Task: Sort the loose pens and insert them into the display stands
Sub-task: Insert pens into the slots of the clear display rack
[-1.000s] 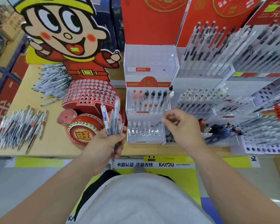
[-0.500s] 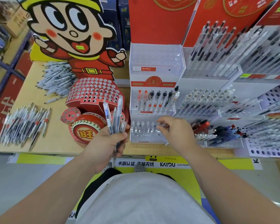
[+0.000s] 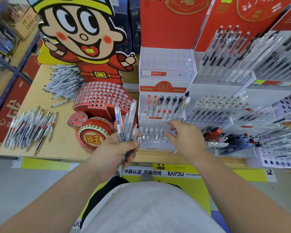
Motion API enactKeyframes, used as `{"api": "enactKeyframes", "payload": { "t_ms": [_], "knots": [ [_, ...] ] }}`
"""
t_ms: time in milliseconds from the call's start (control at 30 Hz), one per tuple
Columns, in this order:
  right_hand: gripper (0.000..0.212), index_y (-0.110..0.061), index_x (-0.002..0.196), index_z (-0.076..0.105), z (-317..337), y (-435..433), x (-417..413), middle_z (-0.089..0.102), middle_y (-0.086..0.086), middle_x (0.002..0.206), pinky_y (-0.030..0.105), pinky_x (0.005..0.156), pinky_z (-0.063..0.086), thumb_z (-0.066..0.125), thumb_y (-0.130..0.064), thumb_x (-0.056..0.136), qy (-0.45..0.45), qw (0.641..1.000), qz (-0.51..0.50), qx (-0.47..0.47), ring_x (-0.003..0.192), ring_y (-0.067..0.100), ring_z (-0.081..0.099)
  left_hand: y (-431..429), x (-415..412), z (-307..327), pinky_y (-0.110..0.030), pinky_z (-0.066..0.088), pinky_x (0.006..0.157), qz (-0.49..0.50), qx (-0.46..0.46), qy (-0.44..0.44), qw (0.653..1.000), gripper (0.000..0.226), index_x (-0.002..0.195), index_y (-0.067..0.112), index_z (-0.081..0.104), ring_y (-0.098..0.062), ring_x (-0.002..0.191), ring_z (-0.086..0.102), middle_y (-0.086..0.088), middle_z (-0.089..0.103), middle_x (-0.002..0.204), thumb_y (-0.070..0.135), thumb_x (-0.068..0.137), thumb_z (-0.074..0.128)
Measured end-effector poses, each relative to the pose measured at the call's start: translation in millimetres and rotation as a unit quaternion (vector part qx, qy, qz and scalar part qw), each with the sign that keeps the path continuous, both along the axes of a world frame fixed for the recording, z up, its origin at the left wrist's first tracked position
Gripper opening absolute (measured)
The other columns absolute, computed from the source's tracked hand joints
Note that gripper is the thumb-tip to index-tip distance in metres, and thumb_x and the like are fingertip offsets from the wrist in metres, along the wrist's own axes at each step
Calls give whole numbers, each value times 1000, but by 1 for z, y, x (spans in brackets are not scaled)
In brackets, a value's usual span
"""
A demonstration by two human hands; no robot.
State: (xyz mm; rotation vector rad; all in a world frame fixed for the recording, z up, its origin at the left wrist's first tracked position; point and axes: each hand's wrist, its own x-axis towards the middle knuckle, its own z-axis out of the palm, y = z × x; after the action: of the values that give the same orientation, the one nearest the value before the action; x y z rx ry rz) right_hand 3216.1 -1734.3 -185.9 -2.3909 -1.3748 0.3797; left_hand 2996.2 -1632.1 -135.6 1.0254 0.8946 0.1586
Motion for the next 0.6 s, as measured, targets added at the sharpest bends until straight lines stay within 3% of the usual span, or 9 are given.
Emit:
{"api": "enactKeyframes", "payload": {
  "t_ms": [67,133,200,267,367,500,600],
  "knots": [
    [37,-22,123,68,14,-4,-3,72,-7,97,32,74,56,72,-38,90,32,998,-24,47,82,12,67,1,2,6,-30,37,49,-23,3,-12,1000,46,119,-10,52,-18,55,46,-13,53,77,17,85,67],
    [27,-24,115,71,37,-5,-7,71,-12,90,24,73,55,73,-34,90,151,981,-67,105,79,4,65,1,7,13,-28,36,47,-50,1,-32,998,41,115,-5,56,-18,54,47,-10,55,78,19,82,65],
    [17,-25,105,74,63,-3,-13,73,-12,87,19,73,53,75,-27,88,327,930,-90,143,79,2,64,0,13,19,-27,35,46,-78,-8,-50,996,27,109,7,62,-18,54,47,-8,57,78,17,84,63],
    [17,-24,104,76,80,-3,-17,75,-7,94,22,80,56,76,-23,87,435,886,-71,145,85,7,66,-3,21,24,-26,34,45,-107,-11,-62,992,20,104,11,62,-19,55,48,-9,56,78,16,85,62],
    [21,-20,106,75,86,-4,-20,75,0,103,24,85,56,78,-18,85,464,876,-34,126,90,7,67,-8,31,30,-24,34,42,-127,-19,-66,990,15,99,10,60,-21,54,48,-10,56,76,15,85,62],
    [12,-18,90,75,82,-9,-20,74,-12,85,12,74,49,77,-8,85,500,854,-44,138,80,-3,66,-14,40,33,-24,35,40,-129,-25,-67,989,18,96,4,58,-20,51,49,-10,57,73,15,83,63],
    [8,-14,88,73,79,-15,-19,72,-6,80,16,74,51,75,-6,86,519,840,-43,155,79,5,66,-15,43,35,-26,39,41,-136,-24,-52,989,12,89,4,59,-20,51,51,-9,58,68,13,90,67]
  ]
}}
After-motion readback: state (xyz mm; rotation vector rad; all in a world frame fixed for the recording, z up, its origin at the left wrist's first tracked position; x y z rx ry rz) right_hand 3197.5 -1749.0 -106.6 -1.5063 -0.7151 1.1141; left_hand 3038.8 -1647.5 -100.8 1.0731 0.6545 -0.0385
